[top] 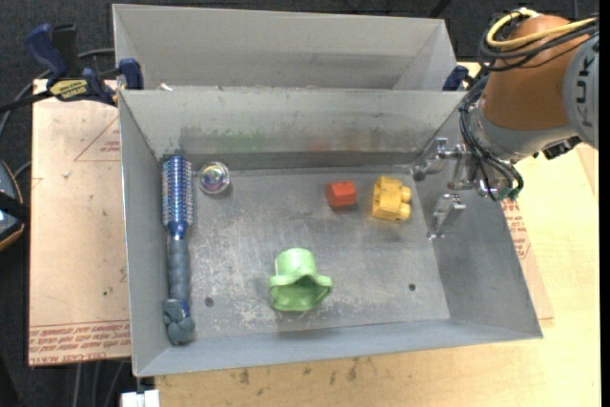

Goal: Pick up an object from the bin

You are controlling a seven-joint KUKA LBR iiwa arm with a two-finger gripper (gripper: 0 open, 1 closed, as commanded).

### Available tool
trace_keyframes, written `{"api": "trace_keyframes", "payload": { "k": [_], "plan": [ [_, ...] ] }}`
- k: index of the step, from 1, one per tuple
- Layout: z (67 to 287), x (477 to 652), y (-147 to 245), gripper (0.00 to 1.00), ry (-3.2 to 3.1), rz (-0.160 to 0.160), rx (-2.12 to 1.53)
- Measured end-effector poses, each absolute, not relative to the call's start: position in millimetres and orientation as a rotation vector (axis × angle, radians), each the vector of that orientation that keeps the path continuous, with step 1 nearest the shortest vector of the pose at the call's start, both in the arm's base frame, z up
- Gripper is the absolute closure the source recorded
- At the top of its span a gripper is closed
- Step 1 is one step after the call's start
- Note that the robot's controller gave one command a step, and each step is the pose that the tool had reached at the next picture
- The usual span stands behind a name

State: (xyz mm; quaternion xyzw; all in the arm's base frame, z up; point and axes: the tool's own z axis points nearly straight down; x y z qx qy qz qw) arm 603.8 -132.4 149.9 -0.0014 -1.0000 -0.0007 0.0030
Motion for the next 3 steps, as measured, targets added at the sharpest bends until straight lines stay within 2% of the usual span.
{"api": "trace_keyframes", "payload": {
  "k": [1, 2, 3],
  "plan": [
    [93, 631.7, -110, 0.00, -3.129, -0.001, 0.331],
    [74, 624.3, -79, 0.00, -3.082, 0.007, 0.656],
    [77, 626.6, -77, 1.00, -3.090, 0.005, 0.658]
  ]
}}
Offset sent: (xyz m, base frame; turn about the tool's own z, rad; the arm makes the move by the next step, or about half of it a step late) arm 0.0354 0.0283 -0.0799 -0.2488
